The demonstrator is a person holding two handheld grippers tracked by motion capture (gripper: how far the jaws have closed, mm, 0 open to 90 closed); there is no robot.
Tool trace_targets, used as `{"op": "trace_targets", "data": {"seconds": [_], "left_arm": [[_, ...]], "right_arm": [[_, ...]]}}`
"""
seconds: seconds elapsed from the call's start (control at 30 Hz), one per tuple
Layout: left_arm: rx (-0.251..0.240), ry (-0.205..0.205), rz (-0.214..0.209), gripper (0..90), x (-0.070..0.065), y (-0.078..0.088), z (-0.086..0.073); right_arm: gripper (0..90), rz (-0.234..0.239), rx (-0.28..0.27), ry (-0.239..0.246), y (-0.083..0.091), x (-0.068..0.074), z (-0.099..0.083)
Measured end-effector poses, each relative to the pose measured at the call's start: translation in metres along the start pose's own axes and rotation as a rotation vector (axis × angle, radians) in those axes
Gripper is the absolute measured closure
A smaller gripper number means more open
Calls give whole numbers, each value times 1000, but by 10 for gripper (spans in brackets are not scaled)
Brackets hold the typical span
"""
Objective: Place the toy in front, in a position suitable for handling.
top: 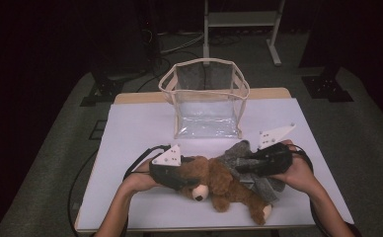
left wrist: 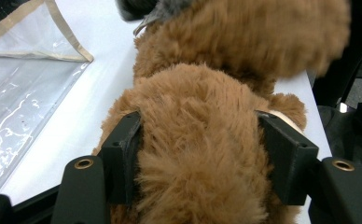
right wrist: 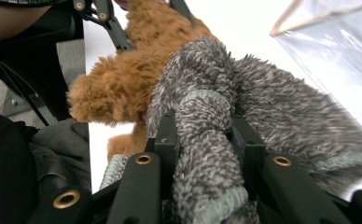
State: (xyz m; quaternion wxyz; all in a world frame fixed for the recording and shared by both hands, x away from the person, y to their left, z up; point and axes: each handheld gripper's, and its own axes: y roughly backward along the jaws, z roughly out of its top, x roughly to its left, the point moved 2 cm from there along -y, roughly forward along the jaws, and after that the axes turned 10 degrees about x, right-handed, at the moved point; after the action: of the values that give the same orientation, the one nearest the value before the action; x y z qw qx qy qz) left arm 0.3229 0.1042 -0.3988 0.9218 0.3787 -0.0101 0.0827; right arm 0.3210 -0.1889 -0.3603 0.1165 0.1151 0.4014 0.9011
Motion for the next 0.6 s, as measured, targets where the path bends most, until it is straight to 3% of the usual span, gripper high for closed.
{"op": "trace_targets", "data": {"seconds": [0.2, 0.3, 0.6], "left_arm": [[9, -10, 0, 367, -1, 0, 0], [7, -11, 3, 368, -2, 1, 1], [10, -19, 4, 370, -2, 1, 2]], "right_arm": [[682, 35, 58, 91, -23, 17, 20], [681, 30, 61, 90, -19, 18, 17], [680, -20, 13, -61, 21, -4, -36]]}}
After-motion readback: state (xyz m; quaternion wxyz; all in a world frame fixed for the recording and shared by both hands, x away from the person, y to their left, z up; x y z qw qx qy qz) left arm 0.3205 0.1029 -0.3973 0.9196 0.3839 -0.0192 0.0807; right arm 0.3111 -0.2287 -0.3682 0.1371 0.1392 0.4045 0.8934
